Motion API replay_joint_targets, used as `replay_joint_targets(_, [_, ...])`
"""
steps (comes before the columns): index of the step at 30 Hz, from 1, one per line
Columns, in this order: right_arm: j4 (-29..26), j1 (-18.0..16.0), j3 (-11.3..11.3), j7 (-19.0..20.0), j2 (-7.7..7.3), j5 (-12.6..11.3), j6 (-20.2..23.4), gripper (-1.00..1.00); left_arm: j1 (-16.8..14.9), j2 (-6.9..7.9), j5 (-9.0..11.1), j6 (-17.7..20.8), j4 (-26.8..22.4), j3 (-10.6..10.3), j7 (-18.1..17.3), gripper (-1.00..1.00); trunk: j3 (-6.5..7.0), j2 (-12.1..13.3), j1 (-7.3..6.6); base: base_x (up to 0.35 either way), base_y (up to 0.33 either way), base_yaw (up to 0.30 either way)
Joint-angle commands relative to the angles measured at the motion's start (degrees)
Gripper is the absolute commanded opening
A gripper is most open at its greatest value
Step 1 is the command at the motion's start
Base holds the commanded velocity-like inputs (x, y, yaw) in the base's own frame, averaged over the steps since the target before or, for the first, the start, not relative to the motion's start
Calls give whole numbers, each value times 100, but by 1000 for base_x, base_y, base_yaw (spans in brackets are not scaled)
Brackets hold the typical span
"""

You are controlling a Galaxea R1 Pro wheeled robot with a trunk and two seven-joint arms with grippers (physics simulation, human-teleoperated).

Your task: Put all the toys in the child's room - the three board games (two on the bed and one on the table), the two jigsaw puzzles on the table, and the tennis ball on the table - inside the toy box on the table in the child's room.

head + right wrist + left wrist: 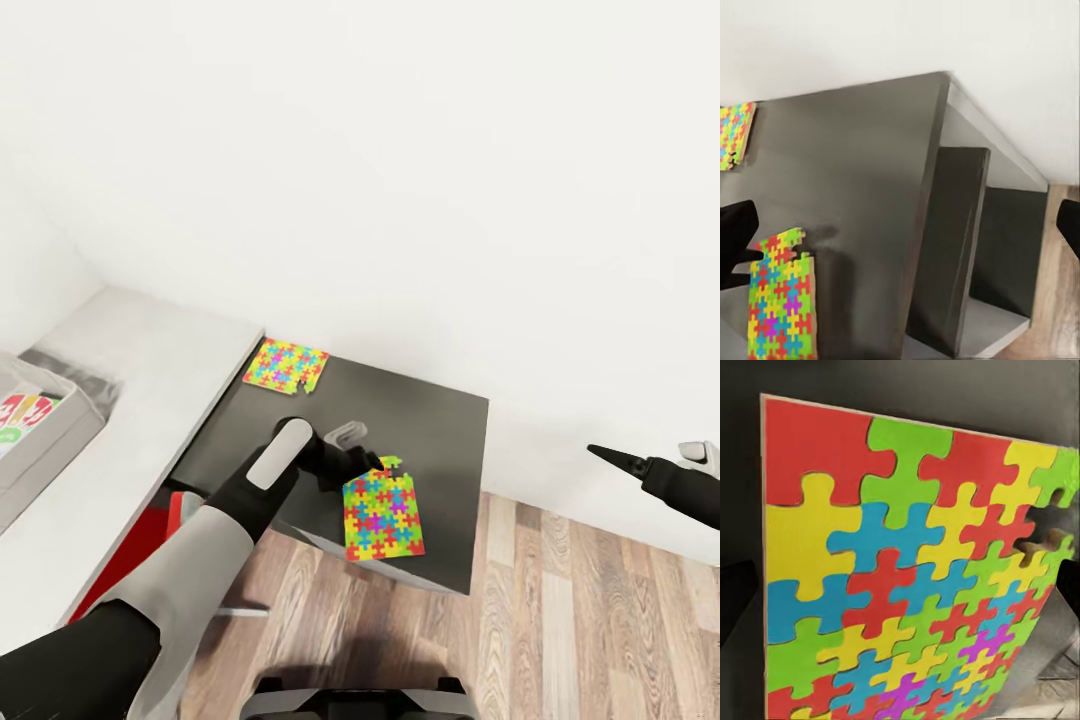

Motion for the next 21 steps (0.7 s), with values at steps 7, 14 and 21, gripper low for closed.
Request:
replay_joint_targets(7, [0,-7,-6,48,0,48,27,100,1,2,144,-37,173,-7,50,100,-9,-7,34,0,0,-208])
replay_joint_targets(14, [0,-7,-6,48,0,49,27,100,1,2,145,-37,173,-8,35,100,-9,-7,34,0,0,-65])
replay_joint_targets(21, [0,-7,-6,48,0,50,27,100,1,2,146,-37,169,-8,-47,100,-9,-7,34,0,0,-19])
